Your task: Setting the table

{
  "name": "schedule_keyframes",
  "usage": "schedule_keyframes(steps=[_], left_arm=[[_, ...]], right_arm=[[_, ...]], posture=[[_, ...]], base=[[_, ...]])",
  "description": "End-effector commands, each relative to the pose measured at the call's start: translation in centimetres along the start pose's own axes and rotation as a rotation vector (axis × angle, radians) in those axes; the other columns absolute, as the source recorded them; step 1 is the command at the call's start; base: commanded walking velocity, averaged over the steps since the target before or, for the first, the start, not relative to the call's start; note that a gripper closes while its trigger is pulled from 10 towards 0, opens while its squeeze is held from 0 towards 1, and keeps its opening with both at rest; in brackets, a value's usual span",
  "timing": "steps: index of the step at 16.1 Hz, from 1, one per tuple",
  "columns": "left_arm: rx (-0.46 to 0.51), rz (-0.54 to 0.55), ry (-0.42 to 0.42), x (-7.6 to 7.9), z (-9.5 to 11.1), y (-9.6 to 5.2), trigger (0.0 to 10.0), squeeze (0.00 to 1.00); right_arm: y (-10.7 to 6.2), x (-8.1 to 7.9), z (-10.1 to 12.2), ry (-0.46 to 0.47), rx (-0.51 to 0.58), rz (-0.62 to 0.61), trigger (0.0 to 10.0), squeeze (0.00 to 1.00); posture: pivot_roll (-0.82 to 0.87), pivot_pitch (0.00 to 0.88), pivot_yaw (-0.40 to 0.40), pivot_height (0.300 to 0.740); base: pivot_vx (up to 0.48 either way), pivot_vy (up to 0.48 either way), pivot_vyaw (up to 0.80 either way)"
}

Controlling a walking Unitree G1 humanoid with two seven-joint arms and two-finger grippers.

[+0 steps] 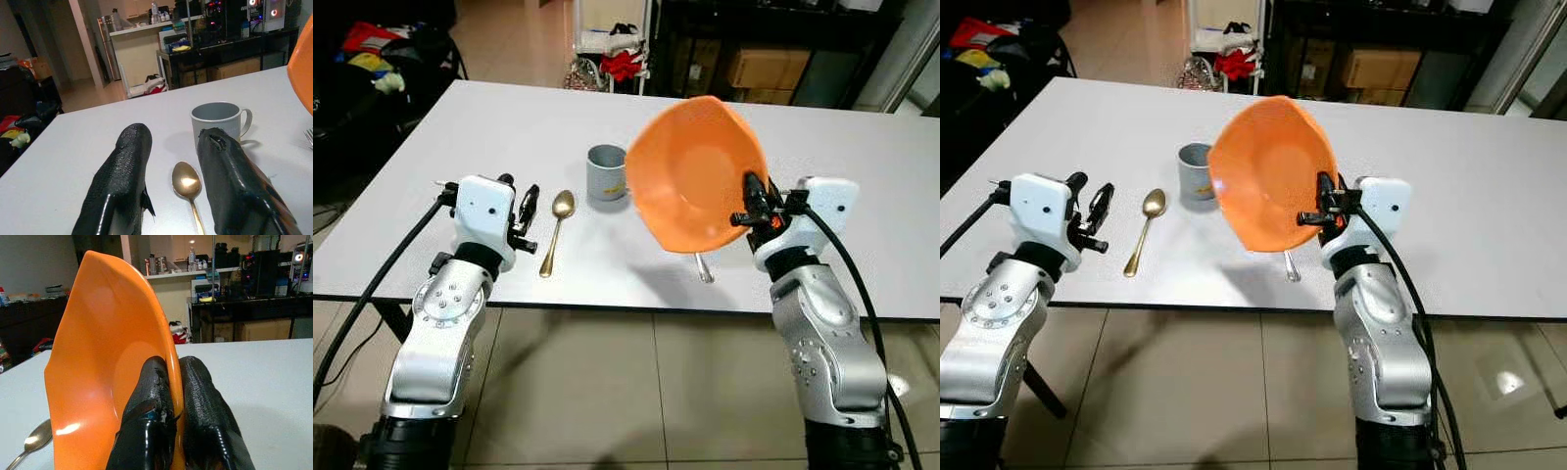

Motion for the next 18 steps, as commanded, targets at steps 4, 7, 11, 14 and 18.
schedule_keyframes(steps=[4,7,11,14,18], left_arm=[[0.017,-0.003,0.007,0.07,0.46,-0.05,10.0,0.00],[0.017,-0.003,0.008,0.08,0.48,-0.04,10.0,0.00],[0.017,-0.004,0.007,0.15,0.50,-0.02,10.0,0.00],[0.018,-0.004,0.005,0.27,0.54,0.02,10.0,0.00],[0.019,0.003,0.004,0.08,0.55,0.09,10.0,0.00]], right_arm=[[-0.12,-0.08,1.20,0.018,0.053,0.011,10.0,0.00],[-0.11,-0.16,1.20,0.016,0.053,0.020,10.0,0.00],[-0.08,-0.11,1.26,0.010,0.058,0.020,10.0,0.00],[-0.09,-0.03,1.36,0.007,0.060,0.022,10.0,0.00],[0.31,-0.56,1.76,0.005,0.073,0.050,10.0,0.00]], posture=[[0.16,0.000,-0.055,0.740],[0.16,0.000,-0.056,0.740],[0.16,0.000,-0.056,0.740],[0.16,0.000,-0.058,0.740],[0.16,0.000,-0.060,0.740]], base=[[0.286,0.000,-0.20],[0.285,0.000,-0.53],[0.285,0.000,0.00],[0.291,0.000,0.00],[0.292,0.000,0.00]])
Point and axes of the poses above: a point about 5 cm out from each wrist's last joint towards the gripper, its own y axis pointing out of the wrist towards the gripper, its own z axis along the axis of the wrist's last joint, x = y × z, the point moved 4 cm from there along y, pointing out of the wrist towards the gripper, and after that the axes turned 10 degrees about y, right-handed, at the moved point
